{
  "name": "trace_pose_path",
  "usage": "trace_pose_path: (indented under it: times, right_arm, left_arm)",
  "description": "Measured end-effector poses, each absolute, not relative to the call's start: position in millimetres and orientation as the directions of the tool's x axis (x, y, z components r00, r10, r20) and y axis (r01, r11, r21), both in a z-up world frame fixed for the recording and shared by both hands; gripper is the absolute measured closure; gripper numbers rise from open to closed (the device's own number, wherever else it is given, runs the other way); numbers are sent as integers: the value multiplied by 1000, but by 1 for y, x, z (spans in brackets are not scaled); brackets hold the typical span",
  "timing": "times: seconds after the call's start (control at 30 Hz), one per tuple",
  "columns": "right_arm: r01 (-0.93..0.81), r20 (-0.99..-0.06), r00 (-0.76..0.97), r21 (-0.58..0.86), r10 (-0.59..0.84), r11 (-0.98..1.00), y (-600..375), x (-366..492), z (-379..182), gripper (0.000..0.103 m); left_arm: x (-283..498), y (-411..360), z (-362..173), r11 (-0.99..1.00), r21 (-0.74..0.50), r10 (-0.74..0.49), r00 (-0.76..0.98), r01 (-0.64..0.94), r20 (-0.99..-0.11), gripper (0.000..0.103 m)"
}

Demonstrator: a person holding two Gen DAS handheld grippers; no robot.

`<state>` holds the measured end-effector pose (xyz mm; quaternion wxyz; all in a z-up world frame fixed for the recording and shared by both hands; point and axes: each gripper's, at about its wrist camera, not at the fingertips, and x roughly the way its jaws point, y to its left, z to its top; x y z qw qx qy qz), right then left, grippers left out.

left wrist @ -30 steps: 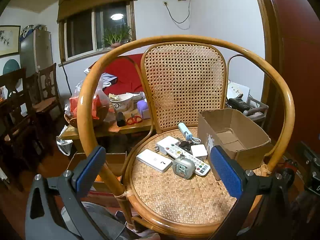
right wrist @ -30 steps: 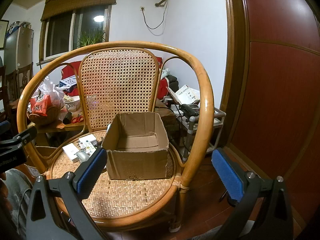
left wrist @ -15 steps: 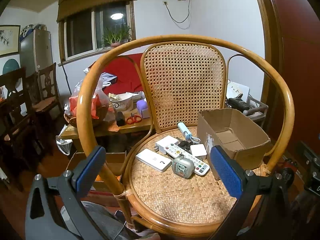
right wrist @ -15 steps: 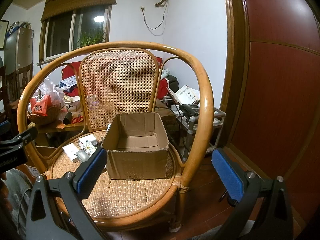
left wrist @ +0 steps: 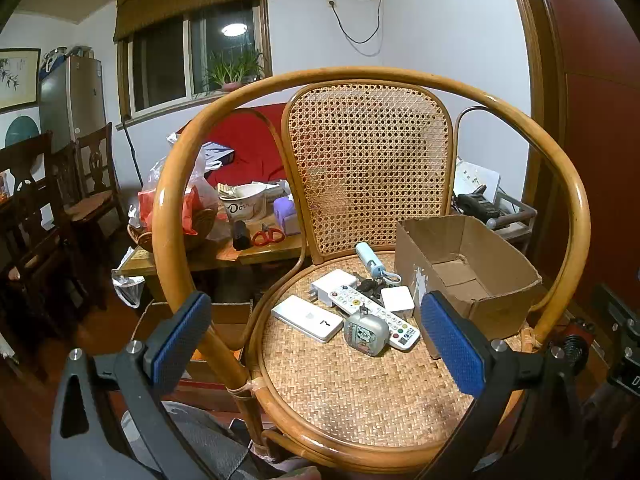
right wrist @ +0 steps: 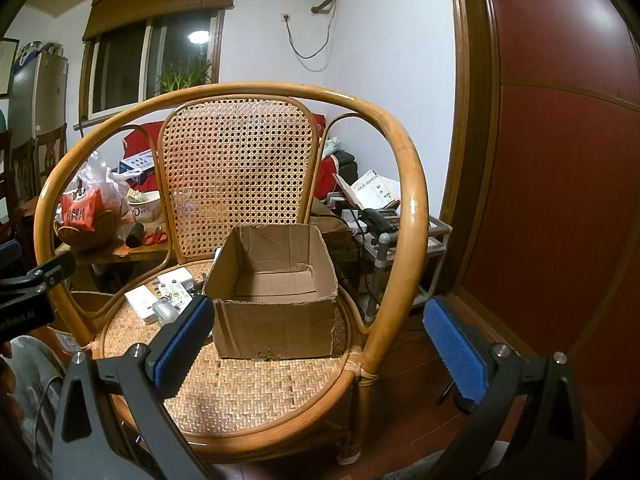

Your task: Organize rigid objects

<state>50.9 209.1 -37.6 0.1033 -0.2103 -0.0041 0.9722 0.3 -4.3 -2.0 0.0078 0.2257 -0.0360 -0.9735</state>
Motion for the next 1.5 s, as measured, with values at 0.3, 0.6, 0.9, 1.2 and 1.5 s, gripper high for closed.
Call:
trace_pose_path:
  times: [0.3, 0.6, 0.9, 1.2, 1.5]
  right_arm:
    - [-194, -414, -888, -60, 201, -979, 208, 49, -38, 0]
    - [-168, -406, -899, -26, 164, -985, 210, 51, -34, 0]
    - [-229, -438, -873, -25, 217, -973, 227, 32, -11, 0]
    - [-77, -584, -806, -52, 93, -996, 239, -63, -8, 0]
    - [-87, -724, -676, -104, 136, -991, 257, -145, -68, 0]
  left_arm:
    - [-2, -5, -3, -997, 79, -39, -892, 4, -450, 0]
    - [-9, -11, -7, -997, 75, -28, -883, -8, -468, 0]
    - [-10, -24, 4, -997, -9, 70, -924, -72, -377, 0]
    - [-82, -13, 5, -994, 12, 88, -838, -113, -538, 0]
    - [-163, 4, -10, -977, 175, -1, -828, -118, -560, 0]
